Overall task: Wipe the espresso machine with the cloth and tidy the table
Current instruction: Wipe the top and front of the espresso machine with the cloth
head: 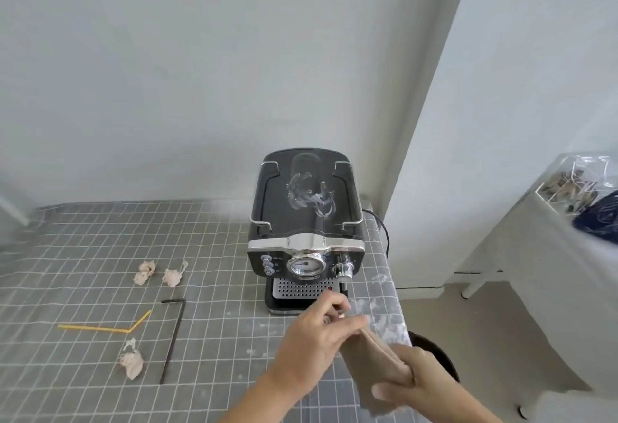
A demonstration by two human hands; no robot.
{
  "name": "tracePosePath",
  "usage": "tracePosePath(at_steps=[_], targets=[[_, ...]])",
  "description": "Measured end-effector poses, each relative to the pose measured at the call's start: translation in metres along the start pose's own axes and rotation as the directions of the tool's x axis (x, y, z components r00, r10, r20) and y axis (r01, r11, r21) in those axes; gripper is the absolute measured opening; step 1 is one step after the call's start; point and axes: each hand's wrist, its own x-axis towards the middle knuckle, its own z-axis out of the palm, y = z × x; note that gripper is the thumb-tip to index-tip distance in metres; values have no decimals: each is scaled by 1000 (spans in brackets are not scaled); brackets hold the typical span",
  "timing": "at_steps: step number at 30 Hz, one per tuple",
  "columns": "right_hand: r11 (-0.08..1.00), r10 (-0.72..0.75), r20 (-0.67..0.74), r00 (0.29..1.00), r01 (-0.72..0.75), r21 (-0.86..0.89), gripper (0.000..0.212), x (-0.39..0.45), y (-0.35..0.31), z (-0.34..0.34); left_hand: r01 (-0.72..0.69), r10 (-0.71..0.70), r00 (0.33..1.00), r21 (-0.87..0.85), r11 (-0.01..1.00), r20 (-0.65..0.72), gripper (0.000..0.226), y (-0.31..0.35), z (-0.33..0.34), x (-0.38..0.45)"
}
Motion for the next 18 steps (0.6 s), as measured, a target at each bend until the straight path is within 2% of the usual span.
tracePosePath(at_steps=[2, 4, 7, 9, 10, 11, 13, 15, 16, 18], targets=[[998, -40, -137, 990, 46, 36, 30, -2, -31, -12, -69, 76, 992, 73, 995, -100, 24, 0, -29, 22], [975, -93, -261, 961, 141, 171, 49, -1, -67, -25, -78, 93, 971, 77, 994, -221, 24, -4, -56, 42], [904, -131, -353, 926, 258, 340, 23, 6, -137, -43, -17, 26, 925, 29, 999, -378, 30, -22, -88, 65], [876, -73, -501, 863, 295, 381, 28, 23, -164, -60, 125, -114, 880, -7, 992, -460, 35, -43, -103, 79], [874, -35, -570, 821, 301, 380, 22, 35, -175, -70, 227, -205, 856, -11, 974, -474, 38, -55, -107, 86], [888, -21, -632, 775, 305, 345, 14, 48, -187, -79, 337, -297, 837, 6, 941, -459, 41, -68, -109, 92], [957, -62, -748, 661, 252, 144, 12, 77, -202, -96, 522, -465, 806, 71, 850, -366, 49, -90, -107, 100], [991, -127, -806, 578, 109, -78, 18, 110, -218, -105, 610, -572, 774, 76, 789, -270, 54, -103, -100, 103], [988, -147, -793, 591, 53, -144, 26, 128, -226, -106, 620, -590, 769, 64, 782, -246, 54, -107, -95, 103], [973, -166, -686, 709, 5, -230, 44, 163, -231, -99, 621, -601, 765, 18, 784, -233, 51, -106, -88, 104]])
